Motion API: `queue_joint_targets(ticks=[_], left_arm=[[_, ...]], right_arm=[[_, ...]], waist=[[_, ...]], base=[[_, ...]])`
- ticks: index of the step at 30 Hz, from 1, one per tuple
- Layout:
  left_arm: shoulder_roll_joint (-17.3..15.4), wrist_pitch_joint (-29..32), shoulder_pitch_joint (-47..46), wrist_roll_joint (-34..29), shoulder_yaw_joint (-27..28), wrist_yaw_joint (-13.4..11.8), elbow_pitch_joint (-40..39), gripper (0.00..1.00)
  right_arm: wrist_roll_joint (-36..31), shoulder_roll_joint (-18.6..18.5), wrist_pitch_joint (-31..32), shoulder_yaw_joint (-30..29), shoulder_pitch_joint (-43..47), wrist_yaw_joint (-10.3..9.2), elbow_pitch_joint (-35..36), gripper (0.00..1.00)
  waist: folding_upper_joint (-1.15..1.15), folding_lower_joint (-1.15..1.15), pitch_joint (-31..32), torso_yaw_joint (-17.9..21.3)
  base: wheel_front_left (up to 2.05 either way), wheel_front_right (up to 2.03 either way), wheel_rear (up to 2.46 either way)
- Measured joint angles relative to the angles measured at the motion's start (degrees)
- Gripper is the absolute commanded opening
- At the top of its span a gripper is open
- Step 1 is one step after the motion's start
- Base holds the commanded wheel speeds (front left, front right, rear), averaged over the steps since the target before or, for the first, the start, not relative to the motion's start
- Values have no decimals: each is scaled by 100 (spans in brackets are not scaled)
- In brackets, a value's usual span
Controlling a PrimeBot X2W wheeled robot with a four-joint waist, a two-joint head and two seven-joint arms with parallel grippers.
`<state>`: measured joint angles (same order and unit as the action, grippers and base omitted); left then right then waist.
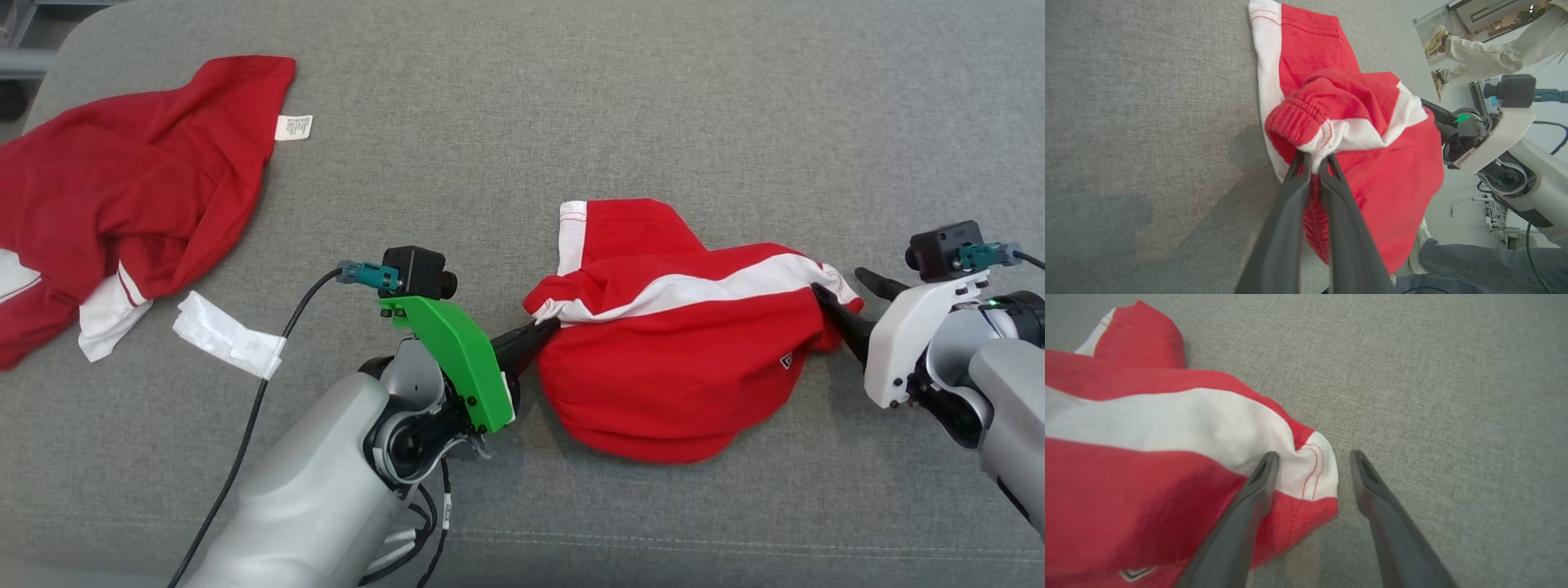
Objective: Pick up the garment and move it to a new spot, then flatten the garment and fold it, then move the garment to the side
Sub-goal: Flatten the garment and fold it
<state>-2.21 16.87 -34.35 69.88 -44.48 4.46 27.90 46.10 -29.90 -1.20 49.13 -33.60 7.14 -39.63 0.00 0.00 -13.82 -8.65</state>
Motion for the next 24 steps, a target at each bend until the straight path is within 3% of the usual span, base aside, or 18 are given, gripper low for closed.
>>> queue_joint_targets(ticks=[6,8,9,10,12,14,15,24], left_arm=[[-4,-1,1,0,12,-1,-29,0],[-4,-1,2,0,12,-1,-40,0],[-4,-1,2,0,12,-1,-45,0],[-4,-1,2,1,12,-1,-52,0],[-4,-1,2,1,12,-2,-57,0],[-4,-1,2,1,11,-2,-63,0],[-4,0,3,2,11,-2,-67,0],[-54,-104,36,3,110,-2,-89,0]], right_arm=[[144,3,102,165,3,0,-37,94],[192,2,134,210,3,0,-40,78],[227,3,136,227,3,0,-40,76],[259,4,167,249,2,0,-40,50],[302,13,185,289,2,0,-38,41],[342,16,185,316,-2,0,-34,7],[350,16,185,334,-5,0,-27,0],[465,-3,7,364,-156,0,112,0]], waist=[[0,0,16,-80],[0,0,16,-94],[0,0,16,-100],[0,0,14,-107],[0,0,10,-119],[0,0,5,-130],[0,0,3,-135],[0,0,16,-134]], base=[[0,0,0],[0,0,0],[0,0,0],[0,0,0],[0,0,0],[0,0,0],[0,0,0],[0,0,0]])
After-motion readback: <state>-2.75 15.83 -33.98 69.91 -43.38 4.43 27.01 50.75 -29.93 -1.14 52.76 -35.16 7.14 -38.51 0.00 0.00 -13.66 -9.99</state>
